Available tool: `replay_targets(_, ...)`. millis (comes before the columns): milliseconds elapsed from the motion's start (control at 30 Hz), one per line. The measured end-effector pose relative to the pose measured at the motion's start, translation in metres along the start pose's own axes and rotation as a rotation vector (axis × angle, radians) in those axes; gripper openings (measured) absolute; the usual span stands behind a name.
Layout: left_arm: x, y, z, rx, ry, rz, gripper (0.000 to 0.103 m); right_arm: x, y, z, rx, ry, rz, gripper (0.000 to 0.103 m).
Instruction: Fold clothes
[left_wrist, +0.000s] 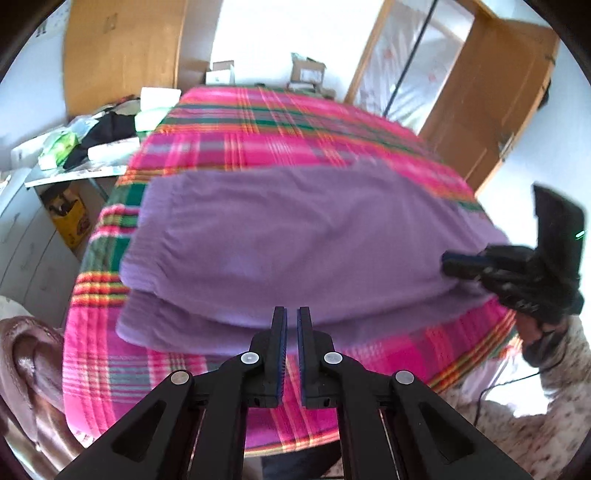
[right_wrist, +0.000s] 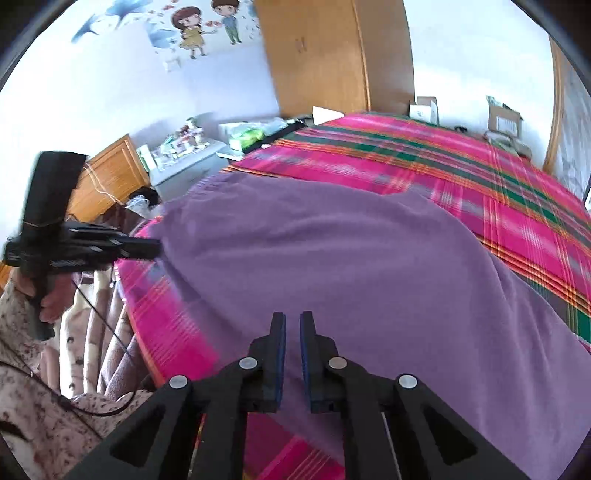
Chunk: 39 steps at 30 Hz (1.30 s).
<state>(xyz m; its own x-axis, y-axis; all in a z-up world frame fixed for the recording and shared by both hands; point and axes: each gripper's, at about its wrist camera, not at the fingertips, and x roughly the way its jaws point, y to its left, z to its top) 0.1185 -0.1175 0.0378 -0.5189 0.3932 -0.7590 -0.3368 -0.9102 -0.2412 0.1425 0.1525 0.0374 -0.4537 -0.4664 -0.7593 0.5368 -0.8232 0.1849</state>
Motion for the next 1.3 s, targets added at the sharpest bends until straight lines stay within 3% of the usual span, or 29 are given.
replay_targets(100,0.002,0.005,0.01,-0.007,-0.02,-0.002,0.007,0.012,-0.005,-0.006,0.047,0.076,0.045,0.01)
replay_targets(233,0.017,0.018,0.023,-0.046,-0.006,0.03,0.008,0.012,0.009,-0.023,0.016,0.12,0.103,0.01)
replay_targets(533,0.03,0.047,0.01,-0.146,0.054,0.059,0.008,0.008,0.011,-0.034,0.033,0.118,0.132,0.01)
replay_targets(700,0.025,0.06,-0.002,-0.209,0.042,0.032,0.008,-0.004,0.014,-0.012,-0.006,0.032,0.14,0.013)
replay_targets(833,0.024,0.062,-0.008,-0.22,0.035,0.019,0.008,0.008,0.008,-0.002,0.003,0.027,0.043,0.019)
replay_targets(967,0.02,0.064,-0.012,-0.209,0.038,0.019,0.008,0.025,0.012,-0.009,0.01,0.064,0.043,0.02)
replay_targets(1167,0.001,0.078,-0.018,-0.264,-0.005,0.03,0.008,0.024,0.022,-0.007,-0.035,0.049,0.047,0.02)
replay_targets(1300,-0.013,0.1,-0.025,-0.368,-0.059,0.053,0.008,0.027,0.037,0.011,-0.054,0.002,0.075,0.02)
